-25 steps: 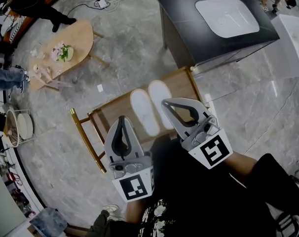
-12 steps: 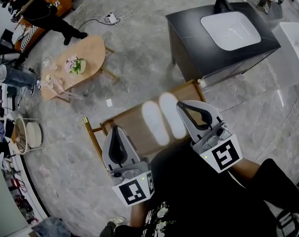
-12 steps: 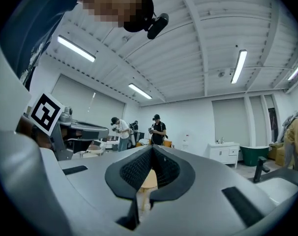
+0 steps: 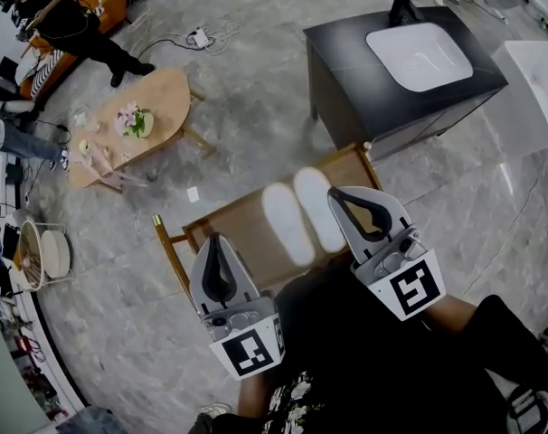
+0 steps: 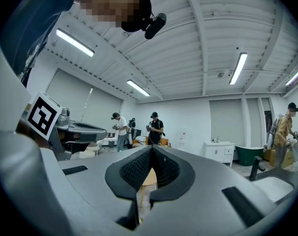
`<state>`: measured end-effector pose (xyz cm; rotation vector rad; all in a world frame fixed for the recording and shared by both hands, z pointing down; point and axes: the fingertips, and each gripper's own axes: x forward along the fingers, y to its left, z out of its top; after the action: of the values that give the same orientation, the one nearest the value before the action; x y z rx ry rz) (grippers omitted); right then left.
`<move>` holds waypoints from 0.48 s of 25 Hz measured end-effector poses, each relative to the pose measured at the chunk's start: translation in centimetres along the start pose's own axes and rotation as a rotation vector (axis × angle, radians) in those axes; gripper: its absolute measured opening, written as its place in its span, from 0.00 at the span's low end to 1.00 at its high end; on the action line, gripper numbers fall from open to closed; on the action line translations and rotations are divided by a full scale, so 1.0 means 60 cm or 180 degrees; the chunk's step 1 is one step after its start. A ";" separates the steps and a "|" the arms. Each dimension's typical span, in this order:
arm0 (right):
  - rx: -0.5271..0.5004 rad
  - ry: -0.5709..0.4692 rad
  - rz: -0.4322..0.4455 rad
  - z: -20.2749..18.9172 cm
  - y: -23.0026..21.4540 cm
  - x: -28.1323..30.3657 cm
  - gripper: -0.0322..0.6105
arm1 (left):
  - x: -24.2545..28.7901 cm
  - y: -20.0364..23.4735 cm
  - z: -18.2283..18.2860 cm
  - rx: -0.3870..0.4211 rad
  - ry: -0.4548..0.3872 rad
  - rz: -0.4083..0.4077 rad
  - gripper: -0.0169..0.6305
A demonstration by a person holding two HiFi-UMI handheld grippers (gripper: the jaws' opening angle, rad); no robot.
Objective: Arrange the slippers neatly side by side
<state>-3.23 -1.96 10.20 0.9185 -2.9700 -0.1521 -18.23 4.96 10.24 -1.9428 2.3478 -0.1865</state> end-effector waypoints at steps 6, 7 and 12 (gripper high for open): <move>0.0012 0.0175 -0.0166 -0.030 0.006 -0.024 0.05 | -0.007 -0.013 -0.014 -0.0011 -0.0004 -0.0154 0.03; -0.0005 0.0186 -0.0200 -0.031 0.007 -0.025 0.05 | -0.005 -0.012 -0.016 -0.0010 0.0003 -0.0179 0.03; -0.0047 0.0214 -0.0291 -0.034 0.018 -0.026 0.05 | -0.007 -0.007 -0.023 -0.0008 -0.0003 -0.0264 0.03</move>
<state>-2.40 -0.37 12.36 1.0367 -2.8635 -0.1422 -17.94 5.34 11.64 -2.0424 2.2695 -0.1884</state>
